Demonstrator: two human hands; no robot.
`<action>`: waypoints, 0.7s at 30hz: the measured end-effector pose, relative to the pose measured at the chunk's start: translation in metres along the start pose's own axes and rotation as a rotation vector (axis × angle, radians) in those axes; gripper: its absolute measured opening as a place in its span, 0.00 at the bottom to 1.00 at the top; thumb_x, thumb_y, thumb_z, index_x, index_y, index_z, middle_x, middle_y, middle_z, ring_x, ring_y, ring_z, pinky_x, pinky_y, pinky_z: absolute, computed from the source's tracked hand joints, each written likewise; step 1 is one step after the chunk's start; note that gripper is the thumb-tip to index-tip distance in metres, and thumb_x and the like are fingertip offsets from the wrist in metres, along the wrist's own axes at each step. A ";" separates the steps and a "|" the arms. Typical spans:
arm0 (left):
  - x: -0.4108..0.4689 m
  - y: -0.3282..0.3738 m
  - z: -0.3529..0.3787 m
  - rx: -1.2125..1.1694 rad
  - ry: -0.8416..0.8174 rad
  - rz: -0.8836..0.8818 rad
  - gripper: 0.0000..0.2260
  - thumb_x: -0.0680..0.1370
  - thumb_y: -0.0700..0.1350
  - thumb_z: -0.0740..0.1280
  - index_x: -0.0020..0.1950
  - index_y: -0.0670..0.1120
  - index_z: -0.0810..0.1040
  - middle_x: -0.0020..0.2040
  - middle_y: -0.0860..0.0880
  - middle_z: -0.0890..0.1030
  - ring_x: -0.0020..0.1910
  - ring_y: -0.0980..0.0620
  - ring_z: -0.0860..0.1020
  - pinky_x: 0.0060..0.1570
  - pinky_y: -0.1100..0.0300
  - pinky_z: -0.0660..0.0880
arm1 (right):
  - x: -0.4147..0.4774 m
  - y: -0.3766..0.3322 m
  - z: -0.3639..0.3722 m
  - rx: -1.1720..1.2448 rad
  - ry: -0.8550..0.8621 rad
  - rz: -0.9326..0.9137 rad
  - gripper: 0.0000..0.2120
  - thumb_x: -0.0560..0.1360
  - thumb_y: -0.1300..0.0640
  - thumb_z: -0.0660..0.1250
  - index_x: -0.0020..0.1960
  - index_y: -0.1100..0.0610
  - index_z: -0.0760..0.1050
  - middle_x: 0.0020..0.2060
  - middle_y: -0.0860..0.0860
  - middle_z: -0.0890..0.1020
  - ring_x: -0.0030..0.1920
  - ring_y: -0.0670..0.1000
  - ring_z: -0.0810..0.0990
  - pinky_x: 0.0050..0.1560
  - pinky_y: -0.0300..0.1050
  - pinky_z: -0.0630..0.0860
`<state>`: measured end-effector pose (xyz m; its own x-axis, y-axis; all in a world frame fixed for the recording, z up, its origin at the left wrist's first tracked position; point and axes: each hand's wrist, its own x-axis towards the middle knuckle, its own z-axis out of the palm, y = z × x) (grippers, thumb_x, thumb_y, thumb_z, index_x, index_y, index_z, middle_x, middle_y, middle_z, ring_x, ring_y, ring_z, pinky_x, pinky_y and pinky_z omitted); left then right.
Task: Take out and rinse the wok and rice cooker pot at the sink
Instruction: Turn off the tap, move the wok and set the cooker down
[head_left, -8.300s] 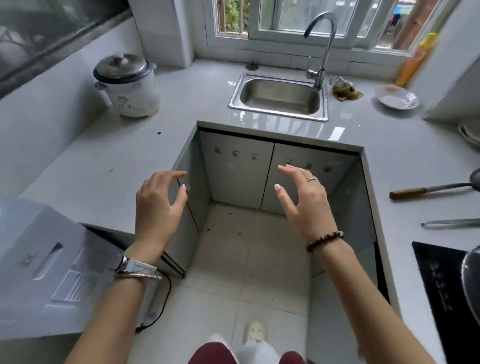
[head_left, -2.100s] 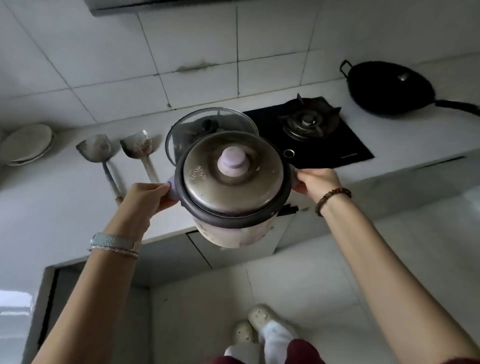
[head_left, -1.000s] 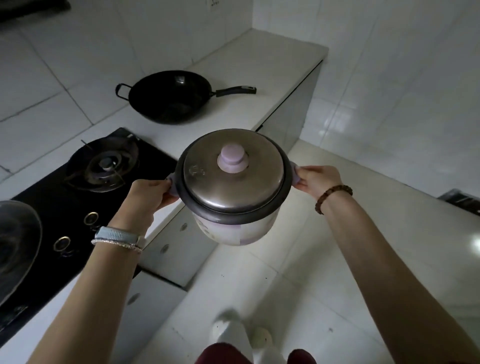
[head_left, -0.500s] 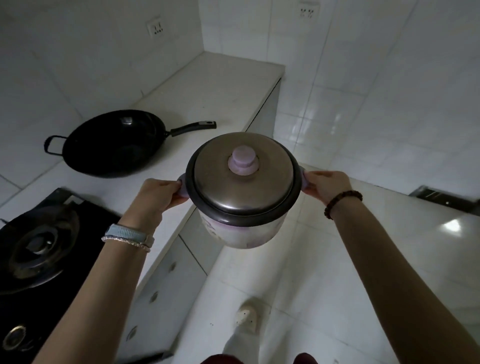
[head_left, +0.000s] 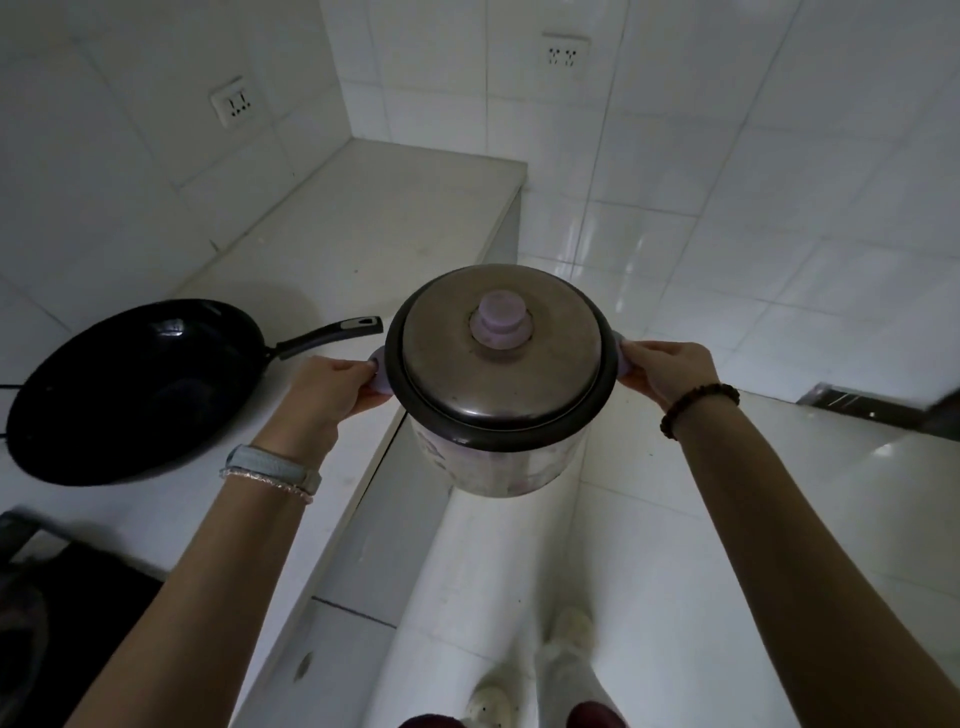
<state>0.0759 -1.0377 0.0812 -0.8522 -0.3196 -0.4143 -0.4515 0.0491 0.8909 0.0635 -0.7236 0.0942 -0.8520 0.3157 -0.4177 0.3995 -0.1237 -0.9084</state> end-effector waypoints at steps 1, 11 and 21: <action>0.007 0.005 0.006 0.004 0.004 0.000 0.12 0.80 0.37 0.64 0.59 0.31 0.77 0.52 0.33 0.81 0.45 0.43 0.82 0.57 0.50 0.78 | 0.012 -0.004 0.000 -0.004 -0.004 0.002 0.14 0.75 0.65 0.68 0.58 0.71 0.75 0.48 0.63 0.81 0.39 0.52 0.81 0.36 0.37 0.81; 0.081 0.049 0.079 0.013 0.105 -0.009 0.12 0.79 0.39 0.65 0.58 0.32 0.77 0.55 0.33 0.80 0.55 0.39 0.80 0.63 0.46 0.74 | 0.158 -0.054 0.003 -0.042 -0.132 0.003 0.14 0.75 0.65 0.68 0.59 0.70 0.75 0.50 0.63 0.81 0.45 0.56 0.82 0.44 0.44 0.82; 0.142 0.084 0.113 -0.002 0.281 -0.009 0.15 0.80 0.41 0.66 0.59 0.30 0.77 0.51 0.31 0.80 0.44 0.43 0.80 0.50 0.50 0.75 | 0.254 -0.116 0.040 -0.126 -0.246 -0.043 0.13 0.75 0.65 0.68 0.57 0.70 0.76 0.49 0.63 0.81 0.47 0.58 0.82 0.52 0.49 0.80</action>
<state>-0.1129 -0.9719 0.0766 -0.7408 -0.5702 -0.3549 -0.4583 0.0428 0.8878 -0.2130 -0.6666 0.0921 -0.9195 0.0785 -0.3852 0.3869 0.0081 -0.9221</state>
